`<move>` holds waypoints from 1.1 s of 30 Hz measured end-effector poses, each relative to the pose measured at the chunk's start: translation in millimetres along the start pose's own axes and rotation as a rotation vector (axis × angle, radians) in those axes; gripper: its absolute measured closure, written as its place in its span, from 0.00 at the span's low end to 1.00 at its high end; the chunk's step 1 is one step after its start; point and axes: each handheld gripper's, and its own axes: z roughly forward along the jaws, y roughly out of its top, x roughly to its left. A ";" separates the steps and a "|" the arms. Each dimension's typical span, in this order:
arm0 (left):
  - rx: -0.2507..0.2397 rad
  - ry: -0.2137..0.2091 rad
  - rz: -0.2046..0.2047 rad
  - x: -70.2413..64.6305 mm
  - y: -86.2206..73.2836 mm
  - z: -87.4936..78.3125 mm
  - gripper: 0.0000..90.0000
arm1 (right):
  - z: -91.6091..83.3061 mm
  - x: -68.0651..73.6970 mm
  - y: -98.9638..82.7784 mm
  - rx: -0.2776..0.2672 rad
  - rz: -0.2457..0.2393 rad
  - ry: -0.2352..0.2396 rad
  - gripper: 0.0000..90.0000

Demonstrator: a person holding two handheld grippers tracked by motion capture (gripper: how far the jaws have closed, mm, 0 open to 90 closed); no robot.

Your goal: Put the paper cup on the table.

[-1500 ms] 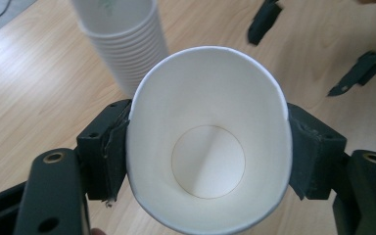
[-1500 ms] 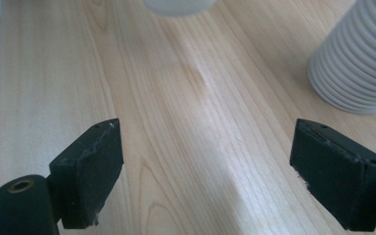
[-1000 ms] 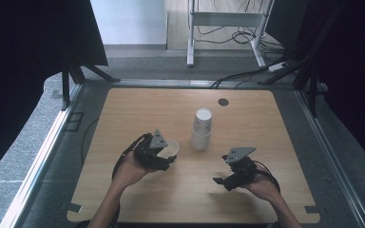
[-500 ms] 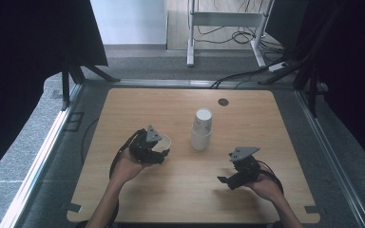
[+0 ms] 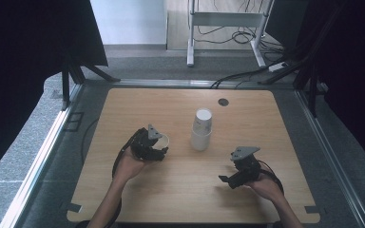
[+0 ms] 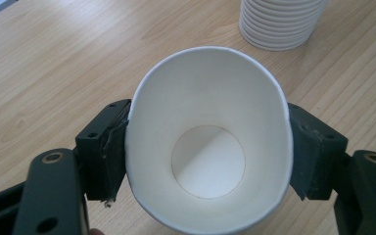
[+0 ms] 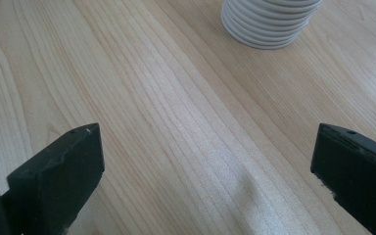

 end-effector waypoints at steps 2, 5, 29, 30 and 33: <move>0.000 -0.001 -0.005 0.3 -0.2 2.5 0.30 | 0.6 -0.2 -0.4 0.002 0.000 0.001 0.00; 0.005 -0.001 -0.008 0.8 -0.3 5.6 0.30 | 1.5 -0.5 -0.9 0.007 -0.001 0.002 0.00; -0.026 -0.062 -0.070 3.5 -1.6 13.4 0.16 | 4.0 -0.3 -2.3 0.026 -0.007 0.014 0.00; -0.035 -0.069 -0.072 4.1 -1.1 11.5 0.16 | 4.0 -0.3 -2.3 0.026 -0.007 0.014 0.00; -0.060 -0.080 -0.074 3.8 0.5 6.0 0.15 | 4.5 0.0 -2.6 0.026 -0.007 0.014 0.00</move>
